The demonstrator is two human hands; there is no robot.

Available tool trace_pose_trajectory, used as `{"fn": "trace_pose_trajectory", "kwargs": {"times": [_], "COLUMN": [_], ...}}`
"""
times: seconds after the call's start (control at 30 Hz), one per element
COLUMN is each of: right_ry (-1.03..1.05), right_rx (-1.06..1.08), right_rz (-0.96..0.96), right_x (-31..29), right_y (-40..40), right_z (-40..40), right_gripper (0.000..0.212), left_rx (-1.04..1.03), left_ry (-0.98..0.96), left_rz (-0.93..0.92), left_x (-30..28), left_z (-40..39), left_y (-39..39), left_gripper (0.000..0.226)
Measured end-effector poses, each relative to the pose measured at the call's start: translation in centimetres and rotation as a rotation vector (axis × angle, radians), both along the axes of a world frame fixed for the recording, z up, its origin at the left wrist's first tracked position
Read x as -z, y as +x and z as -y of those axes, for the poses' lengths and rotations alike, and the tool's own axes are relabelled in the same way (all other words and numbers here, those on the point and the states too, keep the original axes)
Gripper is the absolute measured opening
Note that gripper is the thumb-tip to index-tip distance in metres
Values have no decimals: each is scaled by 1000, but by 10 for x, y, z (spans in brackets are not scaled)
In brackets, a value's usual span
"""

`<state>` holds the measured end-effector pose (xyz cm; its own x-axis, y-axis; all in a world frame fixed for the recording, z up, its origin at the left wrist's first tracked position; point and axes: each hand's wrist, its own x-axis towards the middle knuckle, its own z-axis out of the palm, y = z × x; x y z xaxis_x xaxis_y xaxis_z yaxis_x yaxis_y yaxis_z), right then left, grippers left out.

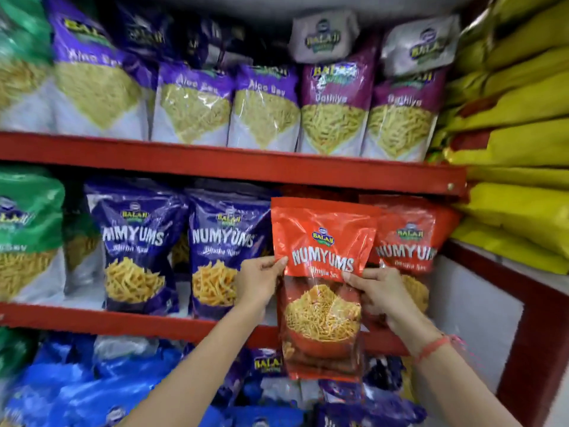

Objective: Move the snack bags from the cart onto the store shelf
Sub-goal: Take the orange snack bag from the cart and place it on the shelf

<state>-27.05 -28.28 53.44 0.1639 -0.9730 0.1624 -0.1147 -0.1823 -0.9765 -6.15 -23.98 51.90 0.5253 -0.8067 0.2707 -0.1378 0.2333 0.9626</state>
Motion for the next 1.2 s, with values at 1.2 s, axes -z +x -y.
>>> {"fn": "trace_pose_trajectory", "kwargs": {"times": [1.2], "right_ry": [47], "right_rx": [1], "right_rz": [52], "right_x": [25], "right_y": [51], "right_z": [59], "right_gripper": [86], "left_rx": [42], "left_ry": [136], "left_rz": [-33], "left_x": [9], "left_z": [59], "left_y": [-5], "left_gripper": [67]}}
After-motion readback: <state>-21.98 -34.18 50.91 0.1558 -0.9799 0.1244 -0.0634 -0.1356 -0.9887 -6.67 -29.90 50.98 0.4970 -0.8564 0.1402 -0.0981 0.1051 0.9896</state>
